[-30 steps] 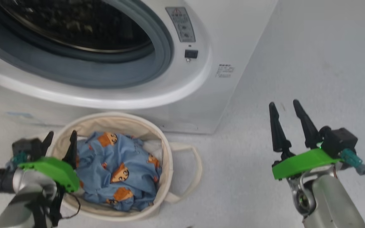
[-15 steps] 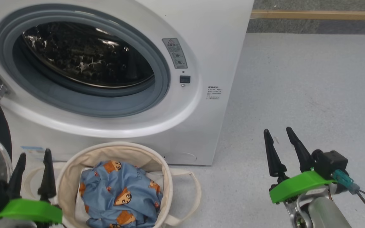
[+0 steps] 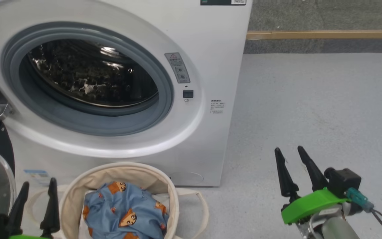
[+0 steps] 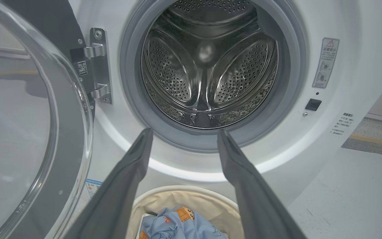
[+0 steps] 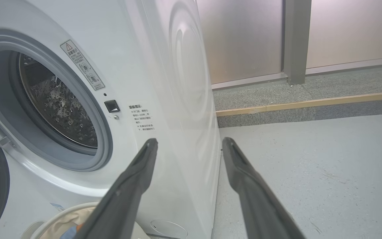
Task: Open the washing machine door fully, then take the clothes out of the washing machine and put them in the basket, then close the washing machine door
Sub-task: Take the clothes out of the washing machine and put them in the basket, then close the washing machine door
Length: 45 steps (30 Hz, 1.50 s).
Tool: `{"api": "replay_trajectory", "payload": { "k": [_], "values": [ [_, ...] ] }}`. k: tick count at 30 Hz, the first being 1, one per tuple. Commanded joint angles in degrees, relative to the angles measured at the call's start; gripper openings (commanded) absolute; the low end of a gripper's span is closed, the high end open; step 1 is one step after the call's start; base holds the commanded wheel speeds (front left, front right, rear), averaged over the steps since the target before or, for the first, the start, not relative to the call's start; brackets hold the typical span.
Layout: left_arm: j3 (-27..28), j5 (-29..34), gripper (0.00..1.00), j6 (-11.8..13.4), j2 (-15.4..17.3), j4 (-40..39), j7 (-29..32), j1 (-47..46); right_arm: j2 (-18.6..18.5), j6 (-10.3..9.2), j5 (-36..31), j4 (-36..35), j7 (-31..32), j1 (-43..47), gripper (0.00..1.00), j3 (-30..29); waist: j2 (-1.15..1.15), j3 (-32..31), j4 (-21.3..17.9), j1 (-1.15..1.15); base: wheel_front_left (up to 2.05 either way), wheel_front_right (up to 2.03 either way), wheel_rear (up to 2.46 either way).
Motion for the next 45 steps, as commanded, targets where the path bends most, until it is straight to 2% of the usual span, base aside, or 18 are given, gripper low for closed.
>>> {"api": "replay_trajectory", "payload": {
  "k": [1,9,45],
  "values": [
    [3.44,-0.6,1.0,0.46,2.06,-2.29,0.29,-1.4,0.2,0.01,0.35,-1.53,-0.69,-0.66,1.0,1.67,0.0,-0.37,-0.52,0.0,0.0,0.0,0.0],
    [3.9,-1.42,1.0,0.42,3.14,-1.67,1.69,-0.67,0.2,0.01,-0.4,-2.31,-0.69,-0.92,1.0,2.04,0.0,-0.28,-0.9,0.0,0.0,0.0,0.0],
    [1.45,-1.18,1.0,0.36,3.59,0.9,0.63,-1.68,0.2,0.01,-1.13,-2.96,-0.69,-0.43,1.0,1.16,0.0,-0.52,0.08,0.0,-0.12,0.1,0.02]
  ]
}}
